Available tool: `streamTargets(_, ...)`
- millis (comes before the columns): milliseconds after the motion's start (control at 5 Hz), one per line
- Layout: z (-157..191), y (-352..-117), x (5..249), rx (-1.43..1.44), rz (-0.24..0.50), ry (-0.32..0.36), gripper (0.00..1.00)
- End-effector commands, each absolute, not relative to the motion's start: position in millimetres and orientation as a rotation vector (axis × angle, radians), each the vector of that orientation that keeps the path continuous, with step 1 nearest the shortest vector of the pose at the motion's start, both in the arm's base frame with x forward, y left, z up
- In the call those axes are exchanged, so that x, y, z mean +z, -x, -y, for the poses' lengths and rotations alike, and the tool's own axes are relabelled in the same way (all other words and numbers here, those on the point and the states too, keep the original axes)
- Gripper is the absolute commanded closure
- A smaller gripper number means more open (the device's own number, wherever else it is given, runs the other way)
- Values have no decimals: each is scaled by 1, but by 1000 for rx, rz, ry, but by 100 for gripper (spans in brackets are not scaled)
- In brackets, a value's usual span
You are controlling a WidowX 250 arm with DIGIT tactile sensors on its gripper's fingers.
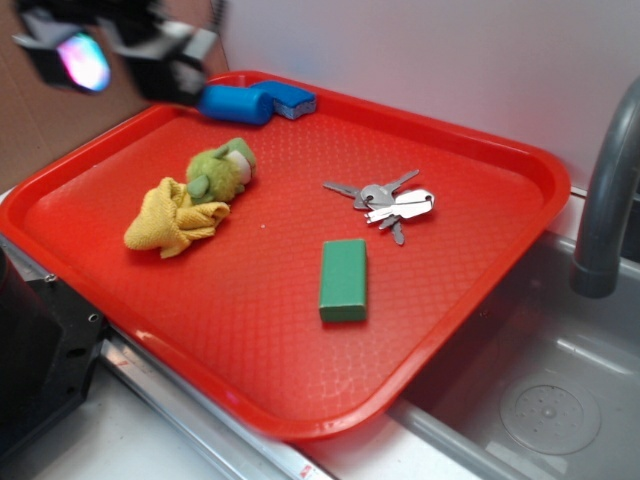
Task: Grab the green block.
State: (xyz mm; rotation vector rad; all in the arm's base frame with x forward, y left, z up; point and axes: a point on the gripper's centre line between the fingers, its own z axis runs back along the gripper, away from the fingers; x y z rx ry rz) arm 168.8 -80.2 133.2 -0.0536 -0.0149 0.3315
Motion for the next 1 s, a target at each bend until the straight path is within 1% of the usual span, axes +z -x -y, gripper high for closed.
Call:
streamTargets(0, 124, -226, 79, 476, 81, 84, 0)
streamTargets(200, 122, -228, 66, 489, 82, 59, 0)
streamTargets(400, 120, -229, 51, 502, 52, 81, 0)
streamTargets(800, 124, -233, 37, 483, 33, 91, 0)
